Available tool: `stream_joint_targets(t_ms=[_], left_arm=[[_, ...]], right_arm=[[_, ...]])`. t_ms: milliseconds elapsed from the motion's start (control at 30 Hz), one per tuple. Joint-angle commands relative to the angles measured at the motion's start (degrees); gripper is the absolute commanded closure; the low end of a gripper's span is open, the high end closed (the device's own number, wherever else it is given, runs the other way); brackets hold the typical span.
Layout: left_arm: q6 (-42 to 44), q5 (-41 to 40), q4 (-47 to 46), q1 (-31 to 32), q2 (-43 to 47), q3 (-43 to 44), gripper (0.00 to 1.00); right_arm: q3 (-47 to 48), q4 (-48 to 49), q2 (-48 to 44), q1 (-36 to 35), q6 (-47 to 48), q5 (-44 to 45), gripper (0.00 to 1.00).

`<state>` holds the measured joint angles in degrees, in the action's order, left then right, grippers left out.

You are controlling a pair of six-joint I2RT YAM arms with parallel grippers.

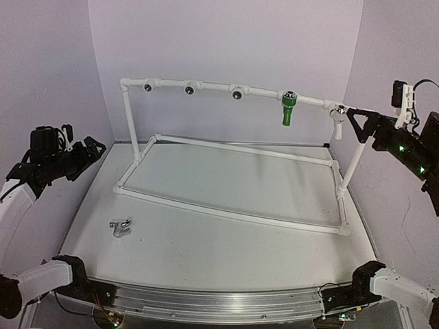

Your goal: Install the water faucets

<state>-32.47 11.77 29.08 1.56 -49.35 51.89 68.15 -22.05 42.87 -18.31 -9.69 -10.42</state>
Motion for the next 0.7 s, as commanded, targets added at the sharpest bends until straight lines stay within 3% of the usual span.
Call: stream_joint_targets(t_ms=[0,100,167,267,400,567,667], left_arm=[[-4.8,-0.2,4.1,-0.1,-4.4,-3.6,0.08],[-7.9,-1.3,4.5,0.2,-7.5,-6.5,0.07],[-8.9,-4.0,4.3,2.1,-9.5,-7.2,0.06],[-8.7,-7.3,1.3,5.4,-12.5,-6.5,0.04],[-7.7,-2.5,-7.3,5.7,-17.5,-3.9,0.01],[-7.5,-5.2,-9.9,4.8,-26.9,4.4,0.0],[-8.5,-3.6,-16.3,3.2,-30.0,6.9,0.0]], right_arm=[[4.2,-0.3,7.2,-0.1,2.3,-23.6,0.02],[2.6,2.5,10.1,-0.7,-0.7,-32.3,0.02],[1.6,5.1,11.6,-2.7,-2.7,-33.5,0.02],[2.4,6.1,15.6,-11.5,-2.5,-29.9,0.02],[6.5,3.0,25.2,-26.9,0.8,-16.5,0.02],[6.4,5.0,36.0,-31.9,-3.6,-11.8,0.02],[2.7,9.6,40.6,-33.2,-8.4,-9.5,0.02]])
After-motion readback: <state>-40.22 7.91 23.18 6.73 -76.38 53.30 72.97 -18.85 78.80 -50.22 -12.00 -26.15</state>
